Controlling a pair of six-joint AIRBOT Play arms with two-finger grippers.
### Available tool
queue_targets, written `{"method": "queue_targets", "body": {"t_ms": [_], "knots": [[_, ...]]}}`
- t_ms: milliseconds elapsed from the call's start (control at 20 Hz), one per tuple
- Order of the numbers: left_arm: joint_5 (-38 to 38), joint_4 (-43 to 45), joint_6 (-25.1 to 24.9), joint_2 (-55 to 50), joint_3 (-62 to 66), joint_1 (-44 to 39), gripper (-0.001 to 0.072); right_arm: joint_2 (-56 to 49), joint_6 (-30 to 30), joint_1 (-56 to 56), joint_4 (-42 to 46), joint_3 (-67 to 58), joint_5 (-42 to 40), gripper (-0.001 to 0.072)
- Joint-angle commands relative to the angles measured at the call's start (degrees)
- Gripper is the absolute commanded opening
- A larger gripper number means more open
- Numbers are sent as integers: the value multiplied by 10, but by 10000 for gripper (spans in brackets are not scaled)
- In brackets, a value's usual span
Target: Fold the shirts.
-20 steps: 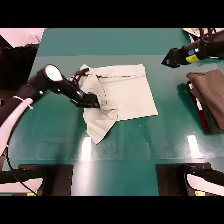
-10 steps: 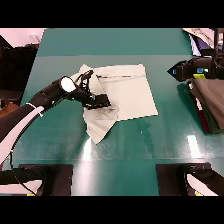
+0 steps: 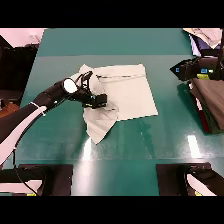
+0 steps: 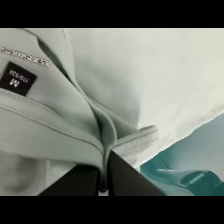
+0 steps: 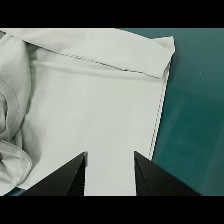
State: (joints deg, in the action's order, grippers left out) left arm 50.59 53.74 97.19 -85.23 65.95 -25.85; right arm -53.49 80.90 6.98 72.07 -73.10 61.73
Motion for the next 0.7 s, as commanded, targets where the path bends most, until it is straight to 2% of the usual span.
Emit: {"method": "queue_targets", "body": {"t_ms": [0,100,200,400,650], "knots": [[27,15,-35,19,18,9,26,1,0,0,1,-2,19,309],[75,50,-73,68,47,30,27,1,0,-2,1,-2,47,309],[160,123,-129,140,70,64,27,1,0,-21,0,0,83,309],[319,318,-150,235,70,146,27,11,1,-85,-7,36,102,309],[308,339,-153,250,53,249,29,48,0,-141,-40,113,87,308]]}}
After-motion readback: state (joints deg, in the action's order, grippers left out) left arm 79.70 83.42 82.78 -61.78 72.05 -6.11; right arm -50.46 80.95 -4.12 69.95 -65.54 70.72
